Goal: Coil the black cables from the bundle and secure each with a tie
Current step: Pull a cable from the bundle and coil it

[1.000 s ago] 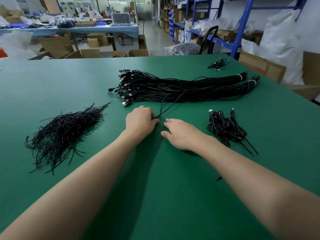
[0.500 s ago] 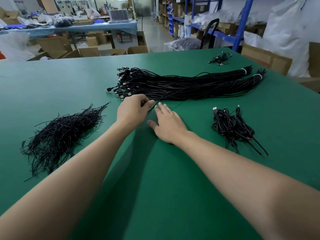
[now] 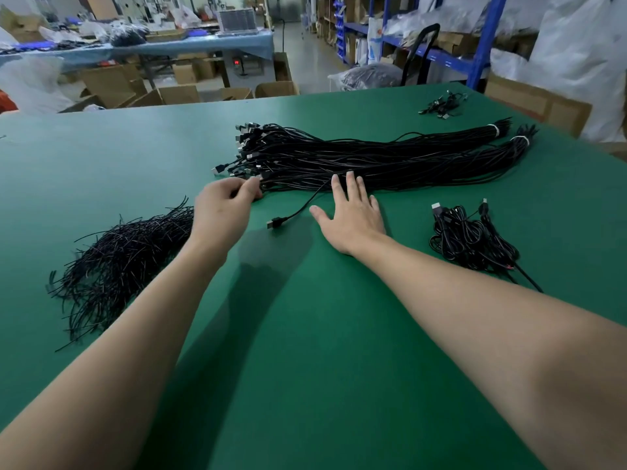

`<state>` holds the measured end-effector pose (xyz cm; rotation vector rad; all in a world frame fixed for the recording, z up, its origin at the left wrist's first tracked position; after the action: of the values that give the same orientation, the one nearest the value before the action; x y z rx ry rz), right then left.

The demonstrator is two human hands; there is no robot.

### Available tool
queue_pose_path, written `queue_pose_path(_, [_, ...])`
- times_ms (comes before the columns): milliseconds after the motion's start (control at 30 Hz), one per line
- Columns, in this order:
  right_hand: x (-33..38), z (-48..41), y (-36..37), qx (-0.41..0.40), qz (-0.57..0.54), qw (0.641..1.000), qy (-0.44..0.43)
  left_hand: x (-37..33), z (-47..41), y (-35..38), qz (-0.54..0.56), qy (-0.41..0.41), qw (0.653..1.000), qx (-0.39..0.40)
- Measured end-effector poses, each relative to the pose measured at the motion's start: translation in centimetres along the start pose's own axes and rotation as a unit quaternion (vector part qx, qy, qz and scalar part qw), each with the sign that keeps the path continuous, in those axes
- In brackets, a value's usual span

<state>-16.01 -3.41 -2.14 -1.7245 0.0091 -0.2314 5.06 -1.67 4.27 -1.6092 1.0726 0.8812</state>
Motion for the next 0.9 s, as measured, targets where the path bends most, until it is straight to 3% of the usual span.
queue_pose_path(100, [0.1,0.0,0.1,-0.01,-0.009,1.0,-0.005,-0.2,0.4,-1.4,0.057,-0.021,0.998,-0.033])
queue_pose_path(267, [0.0,0.9,-0.7,-0.049,-0.045,0.997,-0.04,-0.5,1.4,-4.3,0.161,-0.078,0.97,-0.163])
queue_pose_path(367, [0.7,2.4,-1.8,-0.023,-0.174,0.983,-0.057,-0.6,3.5,-3.8,0.16,-0.08,0.977,-0.12])
queue_pose_path(433, [2.1,3.8,-3.0,0.041,-0.388,0.921,-0.016,-0.8,5.6,-2.1,0.135,-0.062,0.988,-0.038])
queue_pose_path(500, [3.7,5.5,-4.2,0.113,-0.613,0.781,0.024,-0.9,7.5,-0.6,0.134,-0.063,0.988,0.05])
queue_pose_path(567, [4.5,7.3,-5.4,0.163,-0.747,0.643,0.051,-1.0,9.1,0.4,0.137,-0.063,0.979,0.133])
queue_pose_path(633, [4.3,9.3,-6.4,0.196,-0.806,0.555,0.066,-1.1,10.7,0.9,0.113,-0.041,0.972,0.2])
queue_pose_path(733, [3.0,12.2,-7.5,0.194,-0.843,0.493,0.094,-0.7,13.1,1.4,0.087,-0.018,0.964,0.252])
queue_pose_path(900, [2.3,16.1,-8.2,0.204,-0.836,0.496,0.112,-0.7,14.9,1.5,0.091,-0.017,0.956,0.279])
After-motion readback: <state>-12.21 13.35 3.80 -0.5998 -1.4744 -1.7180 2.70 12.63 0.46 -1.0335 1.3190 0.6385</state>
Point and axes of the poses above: each hand's wrist, its own z-axis away from the middle knuckle, its own y-axis out of the palm, x = y × z, the point moved 3 cm from there along -z, towards the middle knuckle, and after that the axes turned 8 degrees about z, right-handed, at the moved point
